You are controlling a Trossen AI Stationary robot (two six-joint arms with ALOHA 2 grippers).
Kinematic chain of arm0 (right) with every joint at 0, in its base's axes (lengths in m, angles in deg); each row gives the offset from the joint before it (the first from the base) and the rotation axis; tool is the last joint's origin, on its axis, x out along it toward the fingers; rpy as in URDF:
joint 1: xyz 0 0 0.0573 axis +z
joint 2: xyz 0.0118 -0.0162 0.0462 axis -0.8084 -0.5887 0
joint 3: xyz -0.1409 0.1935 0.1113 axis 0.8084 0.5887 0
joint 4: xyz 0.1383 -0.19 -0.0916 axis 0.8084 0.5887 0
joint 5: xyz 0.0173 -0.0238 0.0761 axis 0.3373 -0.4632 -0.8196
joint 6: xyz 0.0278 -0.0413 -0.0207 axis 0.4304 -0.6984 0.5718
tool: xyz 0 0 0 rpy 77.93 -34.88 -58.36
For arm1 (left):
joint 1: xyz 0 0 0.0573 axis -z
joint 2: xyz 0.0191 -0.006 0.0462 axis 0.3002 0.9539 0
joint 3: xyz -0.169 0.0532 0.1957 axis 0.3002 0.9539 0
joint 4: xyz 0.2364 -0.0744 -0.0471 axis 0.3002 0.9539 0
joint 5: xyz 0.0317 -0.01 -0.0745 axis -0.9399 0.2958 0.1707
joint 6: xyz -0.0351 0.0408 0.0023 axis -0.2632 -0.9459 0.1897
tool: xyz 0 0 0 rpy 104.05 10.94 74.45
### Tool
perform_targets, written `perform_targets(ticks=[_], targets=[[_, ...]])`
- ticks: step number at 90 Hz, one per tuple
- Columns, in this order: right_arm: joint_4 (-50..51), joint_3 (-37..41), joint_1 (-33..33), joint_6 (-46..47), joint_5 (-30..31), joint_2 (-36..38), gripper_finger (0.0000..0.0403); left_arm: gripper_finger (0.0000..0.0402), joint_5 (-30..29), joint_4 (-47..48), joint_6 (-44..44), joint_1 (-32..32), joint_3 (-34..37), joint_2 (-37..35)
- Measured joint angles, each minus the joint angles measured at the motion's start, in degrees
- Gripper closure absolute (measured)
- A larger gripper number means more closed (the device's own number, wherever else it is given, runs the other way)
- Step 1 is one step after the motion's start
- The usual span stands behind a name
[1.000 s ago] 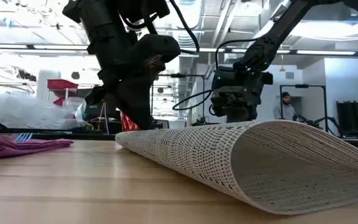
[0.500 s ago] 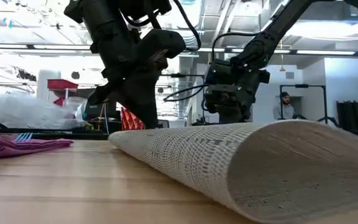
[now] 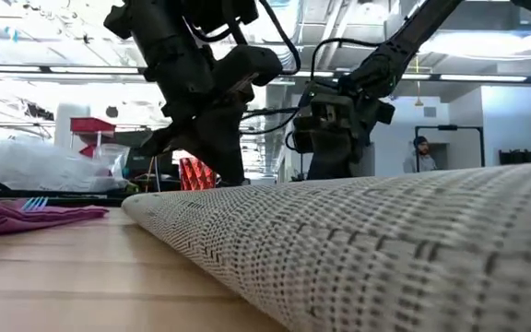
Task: Set table place
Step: Prepare the gray placemat
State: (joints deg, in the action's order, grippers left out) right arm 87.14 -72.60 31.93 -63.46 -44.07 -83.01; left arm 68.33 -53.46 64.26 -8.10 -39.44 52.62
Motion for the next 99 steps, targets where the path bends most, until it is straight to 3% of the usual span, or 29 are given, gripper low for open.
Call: perform_targets(ticks=[25,39,54,84,91,99], targets=[[-0.28,-0.57,1.70,-2.41,0.45,-0.07,0.0309,0.0401,-1.28,0.01,-0.53,-1.21,0.00,0.00],[-0.45,-0.57,3.15,-3.60,5.29,-0.13,0.0310,0.0401,-1.29,0.00,-0.27,-1.23,0.00,0.00],[-0.62,-0.57,4.80,-3.59,14.44,-0.13,0.0310,0.0401,-1.27,-0.29,1.67,-1.23,0.00,0.00],[-2.97,-0.57,6.34,-3.56,18.83,-0.15,0.0312,0.0401,-1.27,-2.49,0.52,-1.23,0.00,0.00],[-2.79,-0.57,6.31,-3.58,18.89,-0.17,0.0327,0.0401,-1.25,-2.51,0.68,-1.23,0.00,0.00],[-3.41,-0.11,6.48,-3.59,18.52,-0.15,0.0373,0.0401,-1.25,-2.69,0.98,-1.23,0.00,0.00]])
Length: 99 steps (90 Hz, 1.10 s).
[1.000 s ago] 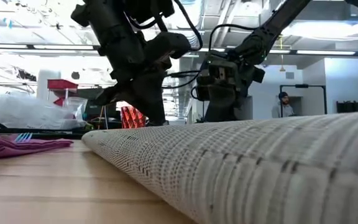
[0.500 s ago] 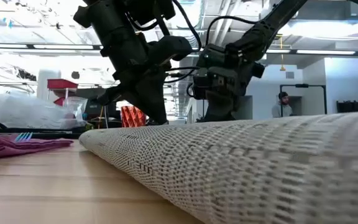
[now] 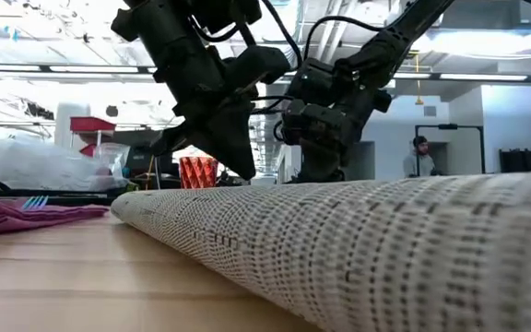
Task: Set table place
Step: Prepare the gray placemat
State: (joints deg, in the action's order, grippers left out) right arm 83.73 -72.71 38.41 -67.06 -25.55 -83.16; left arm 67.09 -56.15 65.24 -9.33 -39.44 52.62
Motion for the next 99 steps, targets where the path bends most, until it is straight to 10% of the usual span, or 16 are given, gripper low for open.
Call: perform_targets(ticks=[54,79,99], targets=[[3.95,-7.07,4.76,0.82,-8.30,2.27,0.0403,0.0401,5.76,0.65,0.50,3.42,-3.73,0.00],[7.94,-14.17,12.16,0.90,-9.66,2.30,0.0403,0.0401,2.96,48.42,-7.79,7.24,-29.55,-4.31],[7.75,-16.44,17.55,3.53,-9.64,1.97,0.0403,0.0401,-11.56,64.39,-7.80,12.15,-50.47,-5.04]])
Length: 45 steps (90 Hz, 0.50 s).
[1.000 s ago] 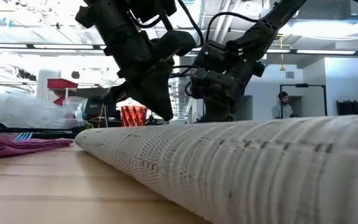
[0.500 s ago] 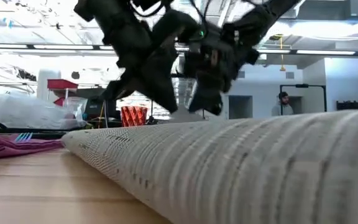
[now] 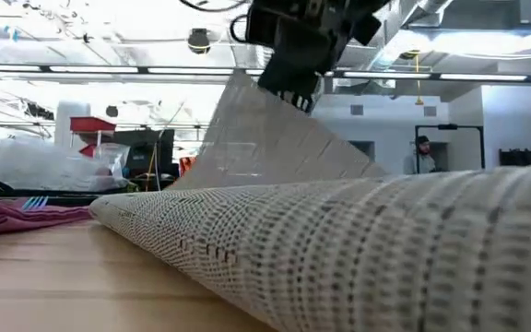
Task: Set table place
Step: Prepare the gray placemat
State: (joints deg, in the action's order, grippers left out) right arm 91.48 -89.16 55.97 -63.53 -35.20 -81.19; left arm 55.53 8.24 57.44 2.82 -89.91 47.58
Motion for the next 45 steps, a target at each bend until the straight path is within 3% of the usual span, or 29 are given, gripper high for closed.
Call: perform_targets(ticks=[9,19,39,45], targets=[[-2.03,-0.12,2.40,1.70,0.06,0.00,0.0403,0.0401,-5.27,3.13,0.74,1.38,-2.05,0.08],[-4.58,-0.12,5.22,4.15,1.18,-0.13,0.0403,0.0401,-6.33,4.66,2.38,1.40,-0.08,0.19],[-7.57,-2.40,10.94,6.29,0.85,-4.83,0.0403,0.0401,-8.70,-6.02,1.95,-0.29,17.66,0.27],[-1.46,-2.24,12.38,6.62,0.89,-5.46,0.0403,0.0401,-8.32,-13.12,-2.33,-0.46,23.69,0.18]])
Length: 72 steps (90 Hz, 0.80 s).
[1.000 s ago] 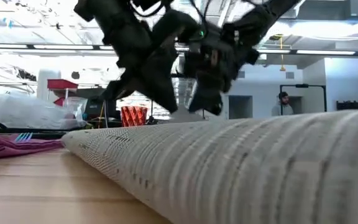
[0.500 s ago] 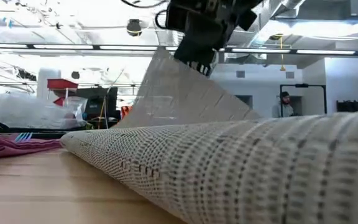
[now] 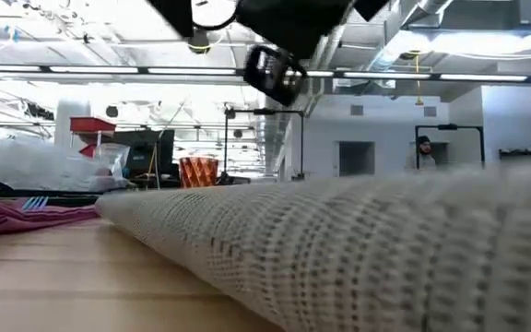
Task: Set table place
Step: Prepare the gray placemat
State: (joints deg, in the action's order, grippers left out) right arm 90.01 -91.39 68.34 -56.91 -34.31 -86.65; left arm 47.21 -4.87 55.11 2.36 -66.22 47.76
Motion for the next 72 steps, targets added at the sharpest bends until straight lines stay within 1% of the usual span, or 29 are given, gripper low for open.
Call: perform_targets(ticks=[7,15,23,29,36,46,51,58,64,72], targets=[[1.20,-0.12,1.14,1.76,2.41,-2.23,0.0403,0.0401,0.77,-4.24,0.40,0.49,4.52,-0.35],[9.82,0.32,0.79,2.01,8.75,-2.26,0.0403,0.0401,2.88,-6.80,3.75,1.22,6.40,-0.38],[14.80,-0.20,-0.98,0.71,16.28,-1.75,0.0403,0.0401,3.37,-3.92,9.27,3.20,6.82,-0.28],[19.69,0.11,-2.58,-0.40,18.32,-1.45,0.0403,0.0401,3.64,-2.92,13.77,5.55,6.72,-0.52],[21.49,0.08,-3.96,-1.87,18.85,-1.33,0.0403,0.0401,4.38,-1.99,19.21,8.51,6.96,-0.74],[22.71,0.06,-5.08,-5.09,18.80,-1.05,0.0403,0.0401,4.84,-8.34,25.53,11.72,9.26,-0.04],[22.08,1.21,-5.76,-6.36,18.78,-1.08,0.0403,0.0401,5.71,-13.34,27.12,12.97,11.45,0.45],[18.95,3.88,-6.97,-6.84,18.80,-1.12,0.0403,0.0401,7.56,-21.23,28.63,13.31,14.81,1.55],[18.32,6.26,-8.55,-6.90,18.80,-1.13,0.0403,0.0401,9.22,-26.35,29.30,13.14,17.48,2.82],[17.51,9.27,-11.00,-7.80,18.33,-1.16,0.0403,0.0401,9.36,-29.18,30.06,11.83,19.97,3.16]])
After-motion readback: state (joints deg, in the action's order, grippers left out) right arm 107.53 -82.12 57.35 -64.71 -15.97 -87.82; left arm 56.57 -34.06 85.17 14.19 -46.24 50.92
